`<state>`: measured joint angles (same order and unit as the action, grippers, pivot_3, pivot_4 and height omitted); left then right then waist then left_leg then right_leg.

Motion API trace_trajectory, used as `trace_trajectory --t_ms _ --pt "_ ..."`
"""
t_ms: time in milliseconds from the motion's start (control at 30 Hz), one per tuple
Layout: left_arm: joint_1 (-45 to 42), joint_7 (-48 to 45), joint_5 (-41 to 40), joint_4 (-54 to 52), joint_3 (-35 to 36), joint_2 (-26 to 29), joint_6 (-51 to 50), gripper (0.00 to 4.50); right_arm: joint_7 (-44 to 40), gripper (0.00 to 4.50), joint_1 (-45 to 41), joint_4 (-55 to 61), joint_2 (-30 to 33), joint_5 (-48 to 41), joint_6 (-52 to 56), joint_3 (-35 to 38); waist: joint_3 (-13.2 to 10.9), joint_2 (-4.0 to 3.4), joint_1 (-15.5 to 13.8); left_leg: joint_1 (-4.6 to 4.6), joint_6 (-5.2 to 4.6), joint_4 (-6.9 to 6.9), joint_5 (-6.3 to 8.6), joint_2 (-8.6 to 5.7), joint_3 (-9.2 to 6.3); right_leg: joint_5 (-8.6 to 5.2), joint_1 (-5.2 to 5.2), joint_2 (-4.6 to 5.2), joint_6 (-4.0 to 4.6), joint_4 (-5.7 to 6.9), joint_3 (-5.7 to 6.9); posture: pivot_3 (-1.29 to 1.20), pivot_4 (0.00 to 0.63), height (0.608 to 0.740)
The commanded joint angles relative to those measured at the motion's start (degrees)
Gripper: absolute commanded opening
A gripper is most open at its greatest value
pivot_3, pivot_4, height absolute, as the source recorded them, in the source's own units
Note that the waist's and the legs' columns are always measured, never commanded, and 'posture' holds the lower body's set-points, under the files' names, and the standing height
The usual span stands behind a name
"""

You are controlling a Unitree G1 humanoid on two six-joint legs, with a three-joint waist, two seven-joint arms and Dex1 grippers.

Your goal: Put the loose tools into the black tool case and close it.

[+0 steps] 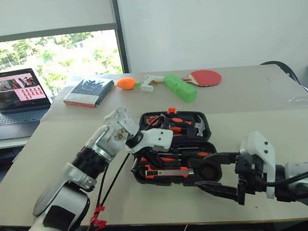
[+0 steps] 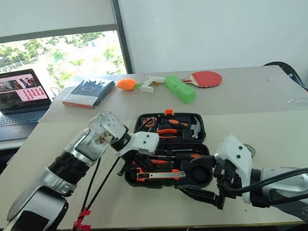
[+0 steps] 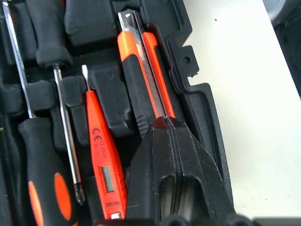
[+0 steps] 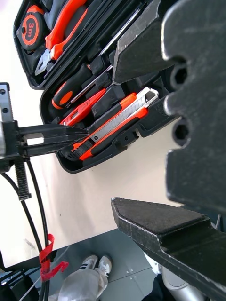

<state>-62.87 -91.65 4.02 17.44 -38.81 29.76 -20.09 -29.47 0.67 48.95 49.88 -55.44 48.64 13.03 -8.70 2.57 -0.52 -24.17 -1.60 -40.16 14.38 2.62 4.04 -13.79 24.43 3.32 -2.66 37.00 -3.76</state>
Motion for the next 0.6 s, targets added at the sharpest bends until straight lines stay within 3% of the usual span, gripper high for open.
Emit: trace_trajectory --t_ms 33,600 --pt "-0.62 0.38 1.30 0.34 0.59 -1.08 1.14 0.03 0.34 4.50 -0.02 1.30 -0.33 -1.17 -1.22 1.65 0.00 0.00 -0.02 0.00 0.00 0.00 0.00 0.00 0.00 0.00 -0.01 0.00 0.00 0.00 0.00 0.00 0.150 0.736" --pt "2.71 4.79 7.70 10.27 -0.95 -4.88 7.65 0.03 0.15 4.50 0.31 1.48 0.39 -2.09 -1.10 2.14 0.15 -0.15 -0.17 0.32 -0.10 -0.13 -0.07 -0.10 -0.08 0.05 -0.46 0.01 -0.07 0.01 -0.09 0.00 0.150 0.736"
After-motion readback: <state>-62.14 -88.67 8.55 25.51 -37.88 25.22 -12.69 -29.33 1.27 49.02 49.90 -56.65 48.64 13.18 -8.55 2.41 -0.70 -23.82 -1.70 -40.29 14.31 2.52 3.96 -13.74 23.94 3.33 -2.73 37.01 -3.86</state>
